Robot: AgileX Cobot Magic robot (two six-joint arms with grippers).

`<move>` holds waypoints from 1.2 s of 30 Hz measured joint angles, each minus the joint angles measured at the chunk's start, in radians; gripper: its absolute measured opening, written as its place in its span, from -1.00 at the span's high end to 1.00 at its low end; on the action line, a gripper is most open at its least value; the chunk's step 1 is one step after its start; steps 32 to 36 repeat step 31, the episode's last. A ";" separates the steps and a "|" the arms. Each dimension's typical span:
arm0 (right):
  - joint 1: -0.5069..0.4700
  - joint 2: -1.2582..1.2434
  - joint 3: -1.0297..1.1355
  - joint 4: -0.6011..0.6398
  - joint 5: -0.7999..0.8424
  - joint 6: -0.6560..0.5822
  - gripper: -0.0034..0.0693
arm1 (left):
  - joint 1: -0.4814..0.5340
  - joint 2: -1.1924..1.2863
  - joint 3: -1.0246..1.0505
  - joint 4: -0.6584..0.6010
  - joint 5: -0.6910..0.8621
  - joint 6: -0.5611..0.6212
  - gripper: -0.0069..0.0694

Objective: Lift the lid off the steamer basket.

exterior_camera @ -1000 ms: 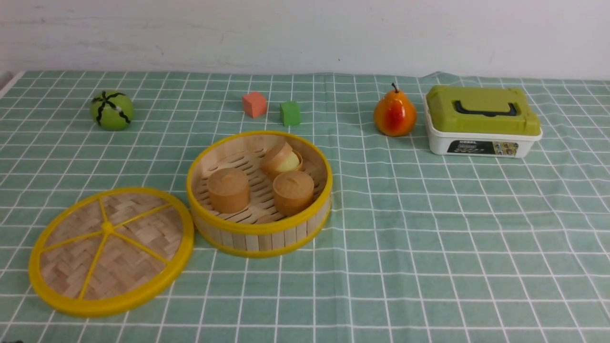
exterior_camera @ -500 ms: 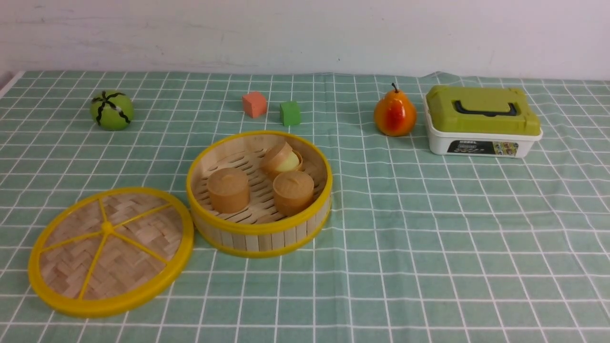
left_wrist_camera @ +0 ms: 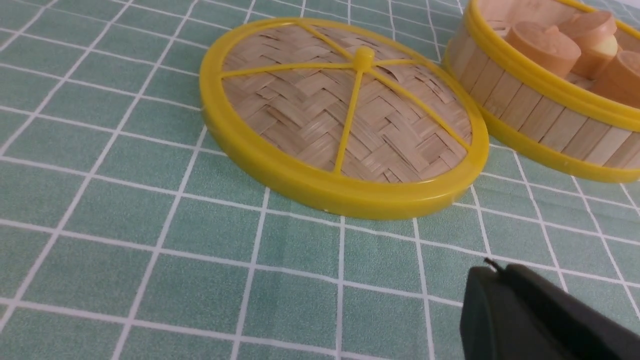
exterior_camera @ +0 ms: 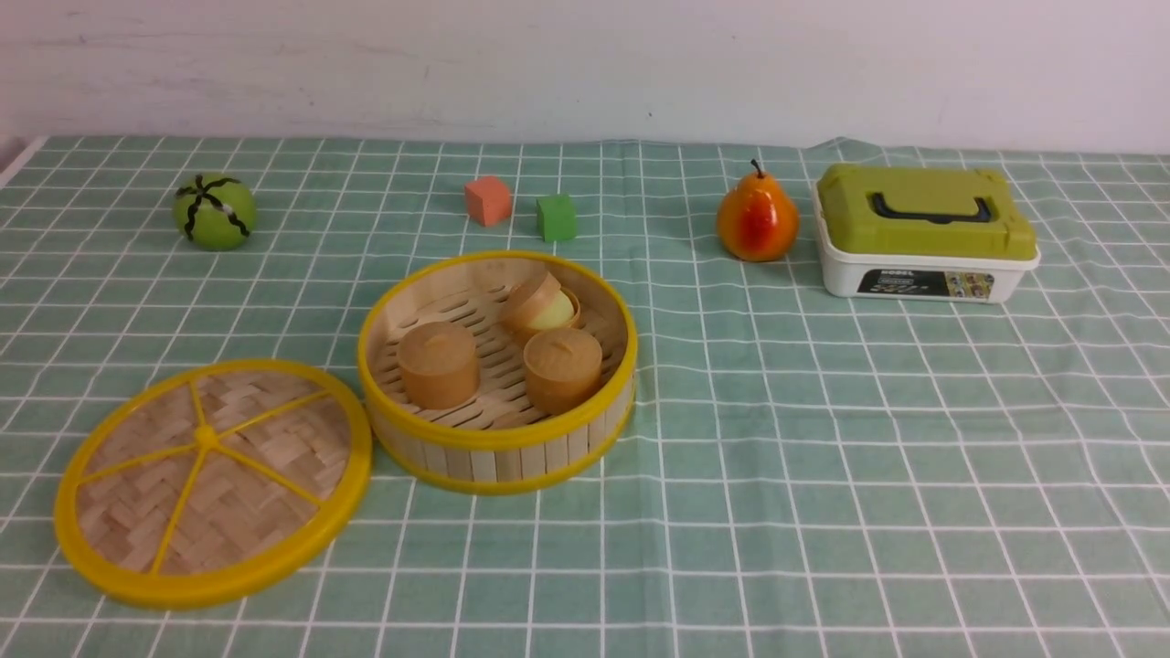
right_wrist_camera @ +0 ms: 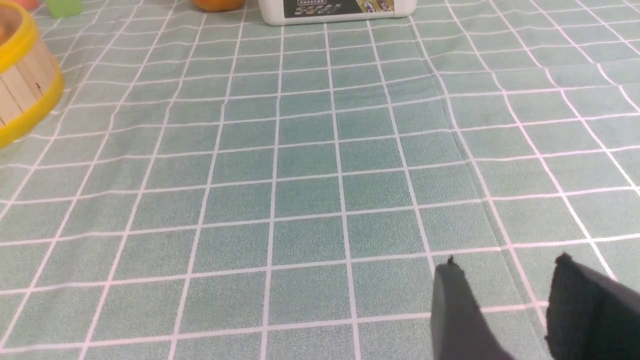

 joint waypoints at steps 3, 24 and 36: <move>0.000 0.000 0.000 0.000 0.000 0.000 0.24 | 0.000 0.000 0.000 0.000 0.000 0.000 0.81; 0.000 0.000 0.000 0.000 0.000 0.000 0.24 | 0.000 0.000 0.000 0.001 0.000 0.000 0.78; 0.000 0.000 0.000 0.000 0.000 0.000 0.24 | 0.000 0.000 0.000 0.001 0.000 0.000 0.77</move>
